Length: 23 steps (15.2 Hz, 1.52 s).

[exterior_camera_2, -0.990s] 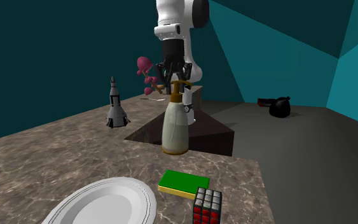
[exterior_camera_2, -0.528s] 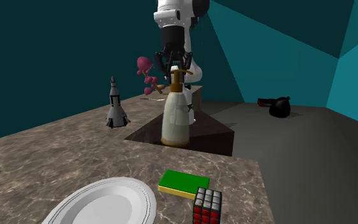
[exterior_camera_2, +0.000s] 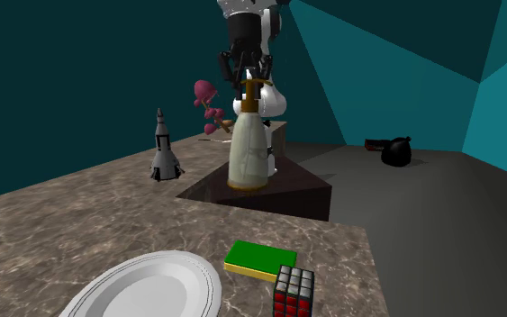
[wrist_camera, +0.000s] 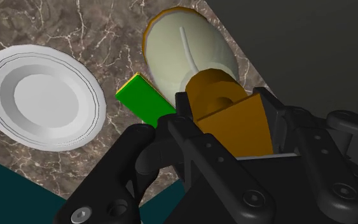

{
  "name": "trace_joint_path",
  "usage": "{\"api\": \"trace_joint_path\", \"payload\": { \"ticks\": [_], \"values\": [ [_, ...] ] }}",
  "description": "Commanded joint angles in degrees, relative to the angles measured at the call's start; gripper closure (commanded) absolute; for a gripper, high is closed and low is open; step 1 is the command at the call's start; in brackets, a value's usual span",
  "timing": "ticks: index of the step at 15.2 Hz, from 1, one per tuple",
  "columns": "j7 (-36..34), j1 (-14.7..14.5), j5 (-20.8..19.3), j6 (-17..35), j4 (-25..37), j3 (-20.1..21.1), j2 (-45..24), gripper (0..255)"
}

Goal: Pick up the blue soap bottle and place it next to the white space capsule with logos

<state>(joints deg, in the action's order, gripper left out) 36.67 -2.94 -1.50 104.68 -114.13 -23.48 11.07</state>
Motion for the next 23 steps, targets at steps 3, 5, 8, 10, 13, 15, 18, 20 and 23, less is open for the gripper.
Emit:
{"api": "trace_joint_path", "payload": {
  "ticks": [3,5,8,10,13,15,18,20,23],
  "values": [
    [-0.2,-0.1,0.0,-2.9,2.7,0.2,0.2,255],
    [-0.2,-0.1,0.0,-4.5,4.3,0.2,0.2,255],
    [-0.2,-0.2,0.1,-6.8,6.8,0.3,0.0,255],
    [-0.2,-0.2,0.2,-8.3,8.6,0.3,-0.2,255],
    [-0.2,-0.3,0.3,-10.7,11.3,0.3,-0.7,255],
    [-0.2,-0.3,0.5,-12.3,13.2,0.3,-1.0,255],
    [0.0,-0.3,0.7,-14.7,16.2,0.2,-1.6,255],
    [0.0,-0.4,0.9,-16.3,18.3,0.1,-2.2,255],
    [0.2,-0.4,1.2,-18.8,21.6,0.0,-3.0,255]
  ]
}}
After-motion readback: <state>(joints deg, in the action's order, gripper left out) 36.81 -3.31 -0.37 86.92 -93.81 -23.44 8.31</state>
